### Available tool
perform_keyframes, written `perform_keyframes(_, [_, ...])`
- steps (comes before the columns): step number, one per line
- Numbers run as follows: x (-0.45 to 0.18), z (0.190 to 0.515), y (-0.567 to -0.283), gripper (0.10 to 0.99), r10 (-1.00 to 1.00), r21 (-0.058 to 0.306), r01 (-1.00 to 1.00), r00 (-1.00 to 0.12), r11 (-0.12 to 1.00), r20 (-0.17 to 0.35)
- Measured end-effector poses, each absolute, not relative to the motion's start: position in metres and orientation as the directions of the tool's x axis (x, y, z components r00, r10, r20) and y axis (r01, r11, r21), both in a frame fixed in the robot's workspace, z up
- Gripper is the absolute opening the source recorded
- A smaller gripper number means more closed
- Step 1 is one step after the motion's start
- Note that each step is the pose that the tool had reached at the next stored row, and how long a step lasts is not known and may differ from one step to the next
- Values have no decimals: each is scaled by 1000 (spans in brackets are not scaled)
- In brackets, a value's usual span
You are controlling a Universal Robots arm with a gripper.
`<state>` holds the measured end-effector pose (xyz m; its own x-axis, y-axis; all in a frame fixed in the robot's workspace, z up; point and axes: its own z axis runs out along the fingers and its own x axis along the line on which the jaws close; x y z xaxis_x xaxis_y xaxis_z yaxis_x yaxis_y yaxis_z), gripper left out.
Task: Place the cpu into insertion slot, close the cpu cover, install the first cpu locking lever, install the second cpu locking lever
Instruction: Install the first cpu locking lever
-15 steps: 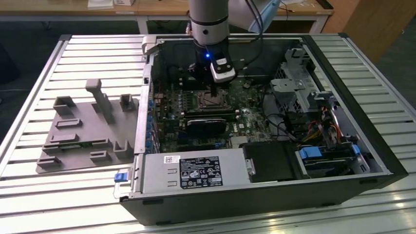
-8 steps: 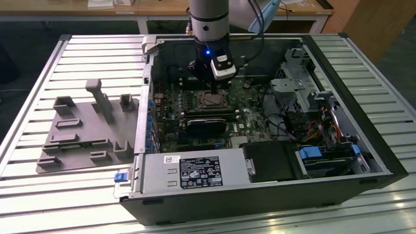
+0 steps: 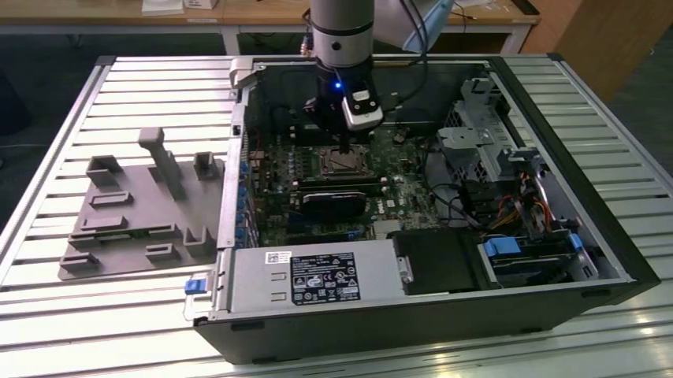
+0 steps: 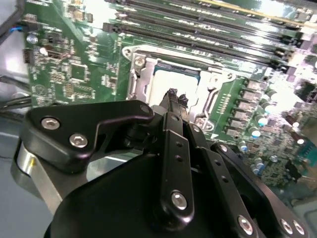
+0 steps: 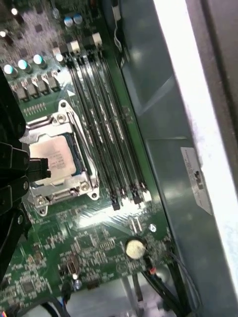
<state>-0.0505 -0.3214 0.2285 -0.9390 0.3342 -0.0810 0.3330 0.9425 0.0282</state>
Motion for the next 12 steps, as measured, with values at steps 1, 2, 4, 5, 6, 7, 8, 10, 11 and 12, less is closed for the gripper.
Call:
perform_keyframes(1, [-49,228,-322,102,334,25,333,-940,942,-72])
perform_keyframes(2, [-49,228,-322,102,334,24,333,-940,943,-68])
perform_keyframes(4, [-48,228,-323,102,334,23,333,-940,943,-68])
perform_keyframes(5, [-48,228,-323,102,334,23,333,-940,942,-68])
perform_keyframes(6, [-48,228,-323,102,334,24,334,-940,942,-68])
perform_keyframes(7, [-48,228,-323,102,334,24,333,-940,942,-68])
perform_keyframes(8, [-48,229,-323,102,334,23,333,-940,942,-68])
perform_keyframes(10, [-48,231,-323,102,334,24,333,-940,942,-68])
perform_keyframes(11, [-48,233,-323,102,334,24,333,-940,942,-68])
perform_keyframes(12, [-48,233,-323,102,334,24,333,-940,942,-68])
